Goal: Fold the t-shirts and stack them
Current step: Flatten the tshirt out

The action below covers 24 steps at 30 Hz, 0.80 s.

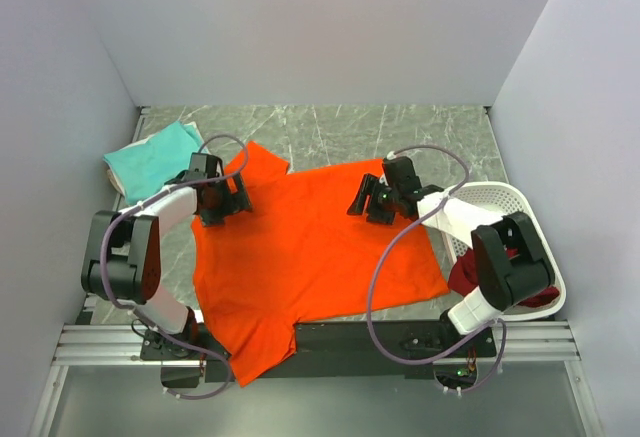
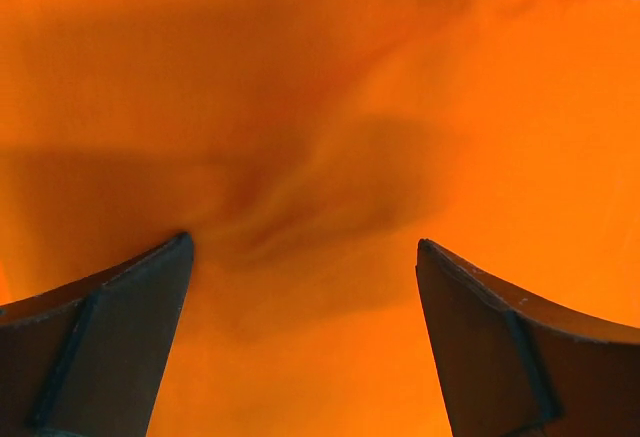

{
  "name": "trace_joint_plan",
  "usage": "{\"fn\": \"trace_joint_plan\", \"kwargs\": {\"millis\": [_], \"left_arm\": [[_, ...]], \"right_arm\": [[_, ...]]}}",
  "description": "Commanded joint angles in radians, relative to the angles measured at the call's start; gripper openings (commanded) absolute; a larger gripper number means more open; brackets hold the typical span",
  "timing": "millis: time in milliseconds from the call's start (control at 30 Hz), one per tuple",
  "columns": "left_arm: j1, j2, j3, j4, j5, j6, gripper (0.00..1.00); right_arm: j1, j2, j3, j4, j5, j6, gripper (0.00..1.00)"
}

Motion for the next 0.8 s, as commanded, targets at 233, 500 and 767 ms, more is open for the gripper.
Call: {"fn": "trace_joint_plan", "kwargs": {"millis": [233, 500, 767], "left_arm": [[-0.002, 0.173, 0.127, 0.028, -0.051, 0.052, 0.99], [-0.002, 0.316, 0.295, -0.015, -0.077, 0.084, 0.99], [-0.002, 0.500, 0.537, -0.091, -0.098, 0.123, 0.99]], "right_arm": [[-0.006, 0.099, 0.085, -0.034, 0.075, 0.024, 0.68], [-0.012, 0.197, 0.181, -0.119, 0.134, 0.040, 0.69], [-0.058, 0.300, 0.315, -0.195, 0.148, 0.030, 0.70]]}}
